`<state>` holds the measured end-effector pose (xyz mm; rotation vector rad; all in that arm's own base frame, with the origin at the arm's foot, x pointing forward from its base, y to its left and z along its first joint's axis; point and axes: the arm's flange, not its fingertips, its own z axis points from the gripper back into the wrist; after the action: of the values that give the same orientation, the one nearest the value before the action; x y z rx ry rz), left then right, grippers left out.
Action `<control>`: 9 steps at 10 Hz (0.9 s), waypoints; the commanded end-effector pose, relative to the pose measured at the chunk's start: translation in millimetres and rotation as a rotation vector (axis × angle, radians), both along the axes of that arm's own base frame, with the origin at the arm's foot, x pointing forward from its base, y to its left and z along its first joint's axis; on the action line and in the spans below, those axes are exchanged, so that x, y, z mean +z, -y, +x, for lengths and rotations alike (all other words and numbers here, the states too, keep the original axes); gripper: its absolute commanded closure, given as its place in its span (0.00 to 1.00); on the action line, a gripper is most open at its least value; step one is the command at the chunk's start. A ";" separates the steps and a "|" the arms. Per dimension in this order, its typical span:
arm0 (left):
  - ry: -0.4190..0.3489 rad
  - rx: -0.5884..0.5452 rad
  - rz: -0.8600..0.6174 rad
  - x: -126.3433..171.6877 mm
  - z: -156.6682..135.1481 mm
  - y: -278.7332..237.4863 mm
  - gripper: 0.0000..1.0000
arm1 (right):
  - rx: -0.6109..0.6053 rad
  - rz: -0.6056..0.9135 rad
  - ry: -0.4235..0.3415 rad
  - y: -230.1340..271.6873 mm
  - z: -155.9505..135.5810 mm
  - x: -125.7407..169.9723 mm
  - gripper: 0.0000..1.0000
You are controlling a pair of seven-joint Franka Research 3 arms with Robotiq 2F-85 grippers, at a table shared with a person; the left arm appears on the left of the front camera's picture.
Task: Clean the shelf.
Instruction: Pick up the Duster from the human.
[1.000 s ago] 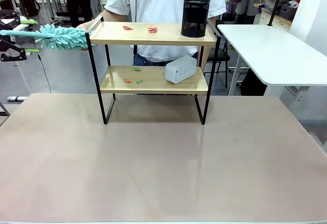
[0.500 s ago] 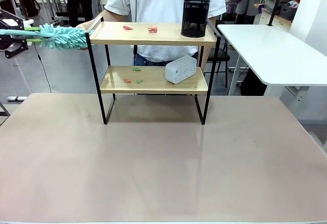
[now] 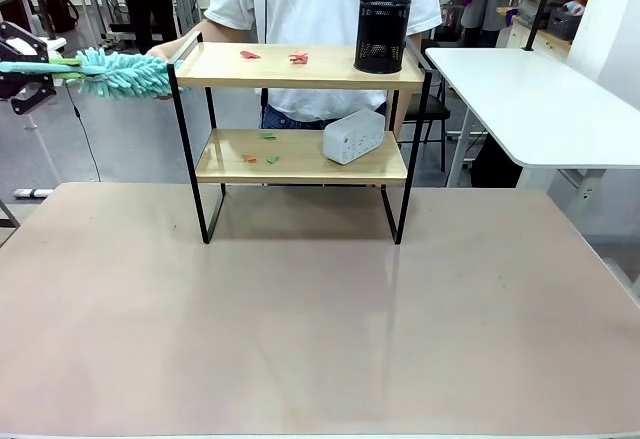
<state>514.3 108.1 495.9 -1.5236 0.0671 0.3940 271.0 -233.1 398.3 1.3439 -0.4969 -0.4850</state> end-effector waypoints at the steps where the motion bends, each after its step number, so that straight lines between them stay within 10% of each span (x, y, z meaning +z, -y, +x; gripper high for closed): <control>1: -0.006 0.003 -0.014 0.9 -0.8 4.6 1.00 | 0.009 -0.004 0.011 -1.3 -1.0 1.9 0.00; 5: 0.108 -0.048 0.021 21.8 -15.6 -6.5 1.00 | 0.009 -0.004 0.011 -1.3 -1.0 1.9 0.00; 9: 0.283 -0.263 -0.059 93.6 -124.8 -46.0 0.97 | 0.009 -0.004 0.011 -1.3 -1.0 1.9 0.00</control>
<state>416.8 144.7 588.9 -1.5714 0.0535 0.0657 271.2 -232.8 398.2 1.3437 -0.4958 -0.4845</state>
